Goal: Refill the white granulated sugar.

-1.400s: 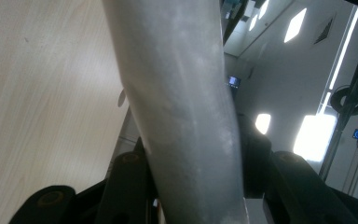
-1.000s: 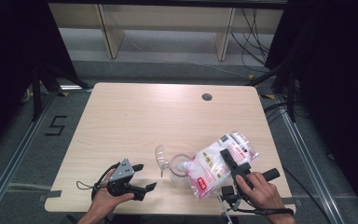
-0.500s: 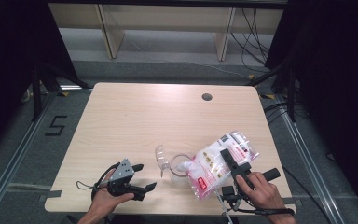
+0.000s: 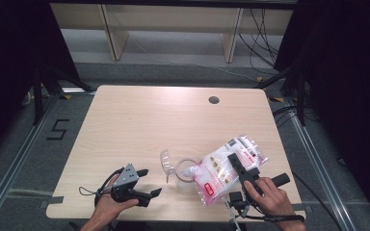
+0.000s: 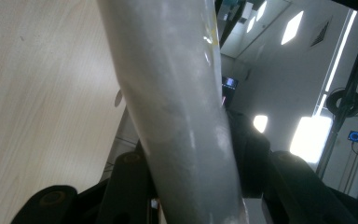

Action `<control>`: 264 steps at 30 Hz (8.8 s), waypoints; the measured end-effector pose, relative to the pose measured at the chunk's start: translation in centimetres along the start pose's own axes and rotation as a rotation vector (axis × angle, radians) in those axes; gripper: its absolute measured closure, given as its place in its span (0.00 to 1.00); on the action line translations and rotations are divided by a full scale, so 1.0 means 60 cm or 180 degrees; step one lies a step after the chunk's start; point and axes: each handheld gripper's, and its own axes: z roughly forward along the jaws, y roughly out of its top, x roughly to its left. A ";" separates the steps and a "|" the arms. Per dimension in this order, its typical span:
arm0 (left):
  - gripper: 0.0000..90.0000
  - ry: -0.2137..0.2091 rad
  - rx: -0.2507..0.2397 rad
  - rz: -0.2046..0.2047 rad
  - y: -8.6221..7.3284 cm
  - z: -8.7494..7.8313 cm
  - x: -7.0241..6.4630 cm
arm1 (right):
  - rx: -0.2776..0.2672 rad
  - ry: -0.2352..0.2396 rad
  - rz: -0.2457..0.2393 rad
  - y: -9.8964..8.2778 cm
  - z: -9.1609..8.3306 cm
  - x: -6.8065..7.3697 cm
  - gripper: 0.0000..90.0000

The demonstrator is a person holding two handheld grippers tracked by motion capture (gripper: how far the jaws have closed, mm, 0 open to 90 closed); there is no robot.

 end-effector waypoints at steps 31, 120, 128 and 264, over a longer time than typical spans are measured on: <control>0.17 0.0012 -0.0012 -0.0021 0.000 0.000 -0.001 | 0.0004 0.0017 -0.0018 -0.001 -0.002 -0.003 0.73; 0.17 0.0015 -0.0012 -0.0023 0.000 0.000 -0.001 | -0.0021 -0.0029 -0.0058 -0.001 -0.005 -0.008 0.78; 0.17 0.0017 -0.0013 -0.0022 0.000 0.000 -0.001 | -0.0009 -0.0008 -0.0040 -0.001 -0.006 -0.007 0.78; 0.17 0.0038 -0.0012 -0.0082 0.000 -0.001 -0.003 | -0.0017 -0.0012 0.0005 -0.004 -0.006 -0.008 0.85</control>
